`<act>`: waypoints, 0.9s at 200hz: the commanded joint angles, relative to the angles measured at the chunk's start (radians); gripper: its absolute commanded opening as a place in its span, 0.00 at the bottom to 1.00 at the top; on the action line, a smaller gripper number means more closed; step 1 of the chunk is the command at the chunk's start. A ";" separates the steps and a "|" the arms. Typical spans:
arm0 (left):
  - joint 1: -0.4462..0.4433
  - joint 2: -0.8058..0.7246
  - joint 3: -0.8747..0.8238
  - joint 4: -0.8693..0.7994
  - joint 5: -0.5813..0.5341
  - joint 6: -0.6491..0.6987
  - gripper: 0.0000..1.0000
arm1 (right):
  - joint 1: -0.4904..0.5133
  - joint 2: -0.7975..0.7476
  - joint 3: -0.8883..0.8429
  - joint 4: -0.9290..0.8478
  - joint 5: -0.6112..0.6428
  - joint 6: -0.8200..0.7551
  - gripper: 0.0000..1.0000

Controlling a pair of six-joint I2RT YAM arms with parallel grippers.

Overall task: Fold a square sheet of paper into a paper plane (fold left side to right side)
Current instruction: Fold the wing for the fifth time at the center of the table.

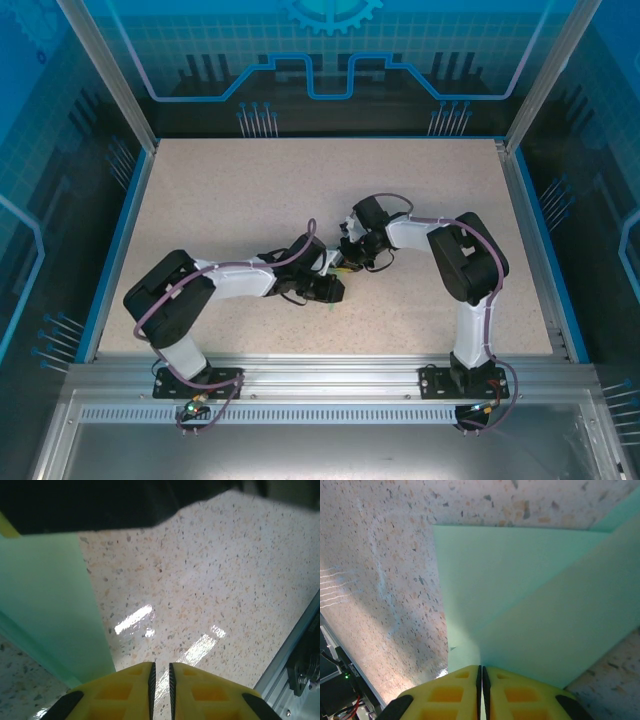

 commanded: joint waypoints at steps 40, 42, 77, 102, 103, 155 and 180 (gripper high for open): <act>-0.016 0.020 -0.009 0.010 0.064 0.025 0.19 | -0.004 0.059 0.003 -0.048 0.086 -0.002 0.13; -0.017 0.021 -0.010 0.009 0.063 0.025 0.19 | -0.004 0.059 0.002 -0.050 0.087 -0.001 0.13; -0.016 0.038 -0.036 -0.003 0.046 0.029 0.18 | -0.005 0.062 0.005 -0.059 0.093 -0.003 0.13; -0.017 0.052 -0.051 0.003 0.039 0.025 0.18 | -0.004 0.062 0.005 -0.060 0.096 -0.003 0.13; -0.016 0.052 -0.051 0.005 0.038 0.025 0.18 | -0.004 0.063 0.005 -0.060 0.096 -0.003 0.13; -0.017 0.050 -0.093 0.018 0.028 0.014 0.17 | -0.006 0.070 0.013 -0.073 0.105 -0.006 0.13; -0.015 0.041 -0.105 0.004 0.015 0.017 0.16 | -0.007 0.074 0.016 -0.079 0.106 -0.007 0.13</act>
